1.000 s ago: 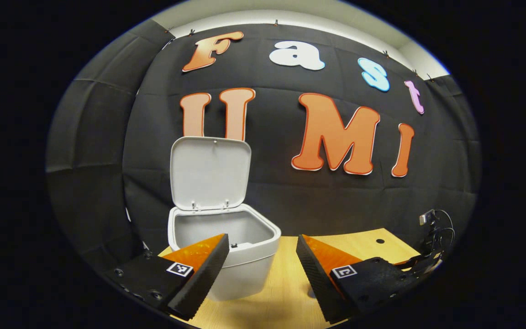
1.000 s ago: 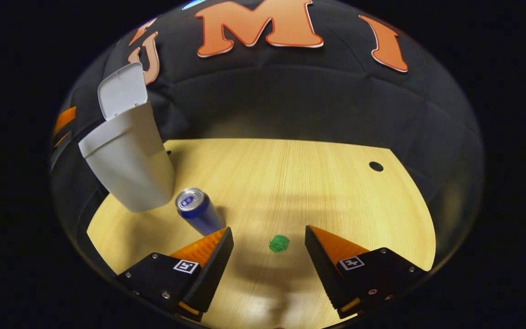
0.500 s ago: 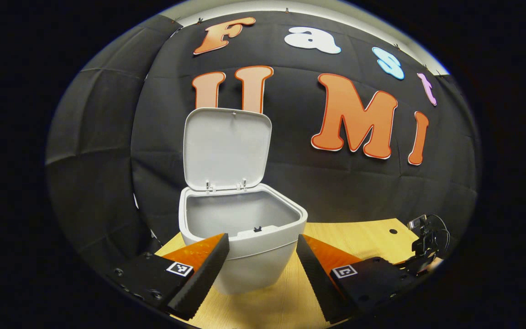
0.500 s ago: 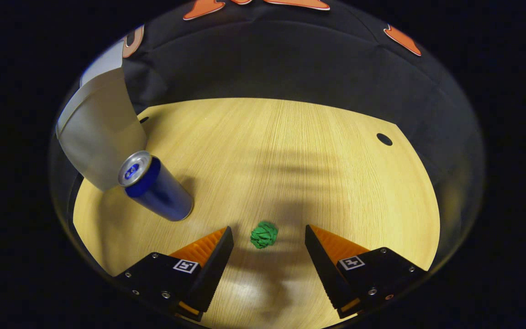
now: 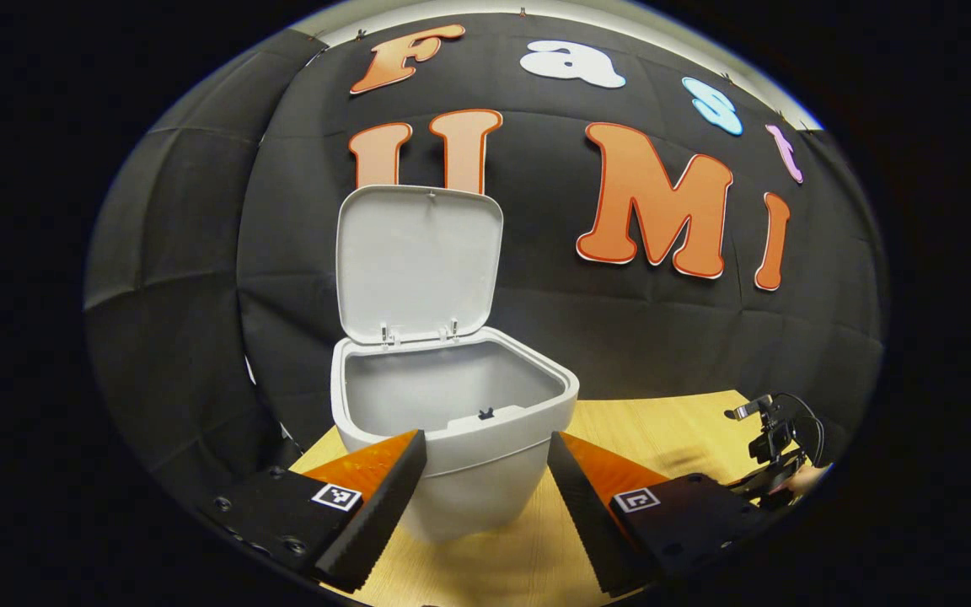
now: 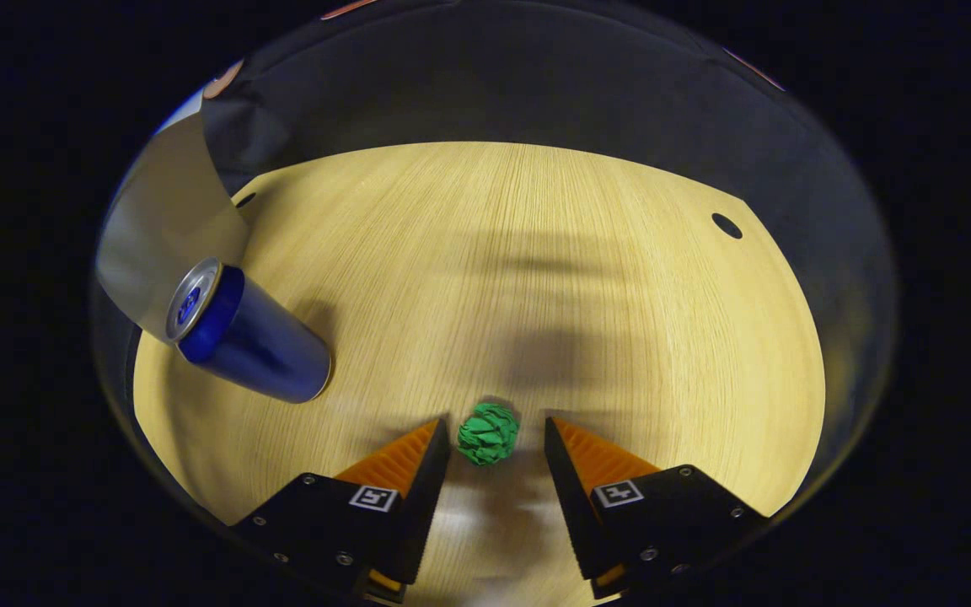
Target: Press the lid of the desktop garbage bin to open it, pick up the crumpled paper on the desktop and throw it into the bin, then pick up the pop can on the desktop and drop it into the bin, and finally close the garbage bin lid.
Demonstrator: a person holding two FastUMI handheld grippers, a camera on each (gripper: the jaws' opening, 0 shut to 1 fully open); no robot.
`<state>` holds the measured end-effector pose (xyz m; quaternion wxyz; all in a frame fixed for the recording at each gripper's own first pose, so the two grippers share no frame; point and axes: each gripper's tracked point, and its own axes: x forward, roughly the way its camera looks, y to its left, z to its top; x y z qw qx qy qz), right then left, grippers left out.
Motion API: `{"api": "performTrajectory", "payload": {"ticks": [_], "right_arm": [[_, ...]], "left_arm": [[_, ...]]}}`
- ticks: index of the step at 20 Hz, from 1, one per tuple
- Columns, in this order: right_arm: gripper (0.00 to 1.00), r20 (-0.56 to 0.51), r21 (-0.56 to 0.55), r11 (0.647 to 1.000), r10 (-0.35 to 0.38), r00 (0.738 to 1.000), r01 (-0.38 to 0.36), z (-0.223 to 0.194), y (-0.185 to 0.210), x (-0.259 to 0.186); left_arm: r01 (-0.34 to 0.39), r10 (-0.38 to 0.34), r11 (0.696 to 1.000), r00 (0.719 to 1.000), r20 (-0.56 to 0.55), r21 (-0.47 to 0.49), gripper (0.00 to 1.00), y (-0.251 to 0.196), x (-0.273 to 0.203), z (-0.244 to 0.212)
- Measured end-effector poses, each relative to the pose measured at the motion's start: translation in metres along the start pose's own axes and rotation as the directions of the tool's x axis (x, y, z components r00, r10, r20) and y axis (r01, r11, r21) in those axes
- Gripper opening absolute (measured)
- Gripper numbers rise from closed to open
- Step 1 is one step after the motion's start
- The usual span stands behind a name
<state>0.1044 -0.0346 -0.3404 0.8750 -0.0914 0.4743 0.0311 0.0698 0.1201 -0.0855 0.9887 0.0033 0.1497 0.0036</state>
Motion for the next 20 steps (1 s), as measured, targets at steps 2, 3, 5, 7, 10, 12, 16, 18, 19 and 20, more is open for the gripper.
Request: {"api": "performTrajectory", "payload": {"ticks": [2, 3, 5, 7, 10, 12, 16, 18, 19, 20], "right_arm": [[0.48, -0.007, -0.010, 1.000, 0.006, 1.000, -0.006, 0.003, 0.001, 0.005], [0.34, -0.018, -0.007, 1.000, 0.004, 1.000, -0.004, 0.000, 0.001, 0.004], [0.39, -0.020, 0.018, 1.000, 0.007, 1.000, -0.007, 0.002, 0.006, -0.002], [0.20, -0.013, 0.031, 0.999, -0.021, 1.000, 0.021, 0.005, -0.002, -0.003], [0.13, 0.042, 0.056, 0.998, -0.038, 0.998, 0.035, 0.026, -0.013, -0.023], [0.11, 0.109, 0.087, 0.996, -0.033, 0.993, 0.023, 0.058, -0.017, -0.048], [0.11, 0.319, 0.063, 0.997, 0.011, 0.948, -0.033, 0.148, 0.005, -0.115], [0.11, 0.418, 0.006, 0.996, 0.077, 0.905, -0.087, 0.190, 0.029, -0.161], [0.10, 0.468, -0.033, 0.994, 0.110, 0.877, -0.107, 0.211, 0.037, -0.189], [0.10, 0.509, -0.079, 0.990, 0.141, 0.849, -0.118, 0.231, 0.051, -0.212]], "left_arm": [[0.002, -0.002, 1.000, 1.000, 0.007, 0.004, 0.93, -0.002, 0.000, 0.002], [0.005, -0.005, 1.000, 1.000, 0.009, 0.003, 0.93, -0.002, 0.000, 0.002], [0.013, -0.013, 1.000, 1.000, 0.009, -0.005, 0.93, -0.005, -0.002, 0.002], [0.020, -0.019, 1.000, 1.000, 0.007, -0.012, 0.93, -0.007, -0.005, 0.002], [0.020, -0.020, 1.000, 1.000, 0.017, -0.008, 0.93, -0.004, -0.011, 0.006], [0.024, -0.024, 1.000, 0.999, 0.028, -0.020, 0.93, -0.004, -0.018, 0.009], [0.026, -0.024, 0.999, 0.998, 0.054, -0.045, 0.93, 0.004, -0.033, 0.016], [0.023, -0.019, 0.998, 0.998, 0.068, -0.055, 0.93, 0.009, -0.043, 0.019], [0.018, -0.014, 0.998, 0.997, 0.074, -0.059, 0.93, 0.014, -0.049, 0.020], [0.013, -0.008, 0.998, 0.997, 0.081, -0.062, 0.93, 0.019, -0.054, 0.023]]}}
